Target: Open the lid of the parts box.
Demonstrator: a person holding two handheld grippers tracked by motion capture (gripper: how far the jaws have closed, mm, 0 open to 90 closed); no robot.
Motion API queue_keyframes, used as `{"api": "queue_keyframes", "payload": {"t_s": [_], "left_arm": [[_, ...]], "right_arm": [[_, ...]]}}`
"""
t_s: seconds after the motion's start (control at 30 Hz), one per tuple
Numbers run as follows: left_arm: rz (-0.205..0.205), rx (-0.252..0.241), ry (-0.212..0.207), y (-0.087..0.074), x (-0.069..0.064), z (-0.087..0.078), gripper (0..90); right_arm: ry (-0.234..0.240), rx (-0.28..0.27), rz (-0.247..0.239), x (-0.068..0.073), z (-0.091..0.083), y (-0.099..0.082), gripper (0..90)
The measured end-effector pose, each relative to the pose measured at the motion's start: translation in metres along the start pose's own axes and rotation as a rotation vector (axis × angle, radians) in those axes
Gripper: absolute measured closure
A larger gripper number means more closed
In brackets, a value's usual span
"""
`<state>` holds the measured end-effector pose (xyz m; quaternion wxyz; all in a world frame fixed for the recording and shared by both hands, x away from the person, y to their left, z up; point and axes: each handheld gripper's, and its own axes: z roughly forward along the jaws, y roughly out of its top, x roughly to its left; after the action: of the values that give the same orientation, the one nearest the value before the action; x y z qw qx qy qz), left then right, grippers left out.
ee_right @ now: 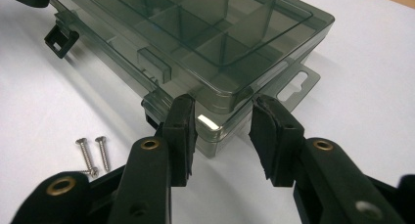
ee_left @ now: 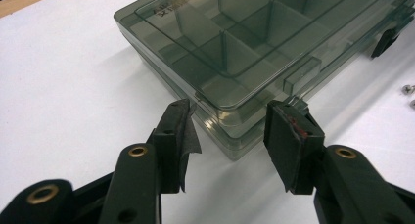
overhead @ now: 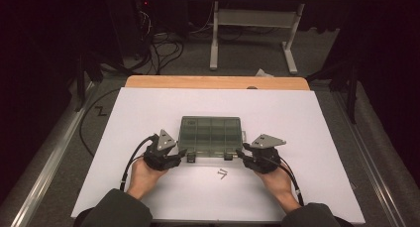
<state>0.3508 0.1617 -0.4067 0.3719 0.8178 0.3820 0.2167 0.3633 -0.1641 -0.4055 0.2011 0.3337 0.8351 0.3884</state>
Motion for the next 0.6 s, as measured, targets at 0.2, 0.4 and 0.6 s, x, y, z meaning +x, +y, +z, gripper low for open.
{"api": "queue_keyframes", "payload": {"t_s": [0.2, 0.4, 0.6], "left_arm": [[-0.016, -0.03, 0.001, 0.003, 0.002, -0.002, 52.8], [-0.011, -0.04, -0.011, 0.006, 0.002, -0.005, 52.4], [-0.027, -0.046, -0.014, 0.01, 0.005, -0.007, 52.1]], "right_arm": [[0.005, -0.017, 0.005, -0.002, -0.002, 0.002, 63.9], [0.007, -0.031, 0.011, -0.003, -0.006, 0.007, 64.1], [0.011, -0.033, 0.012, -0.005, -0.008, 0.011, 64.0]]}}
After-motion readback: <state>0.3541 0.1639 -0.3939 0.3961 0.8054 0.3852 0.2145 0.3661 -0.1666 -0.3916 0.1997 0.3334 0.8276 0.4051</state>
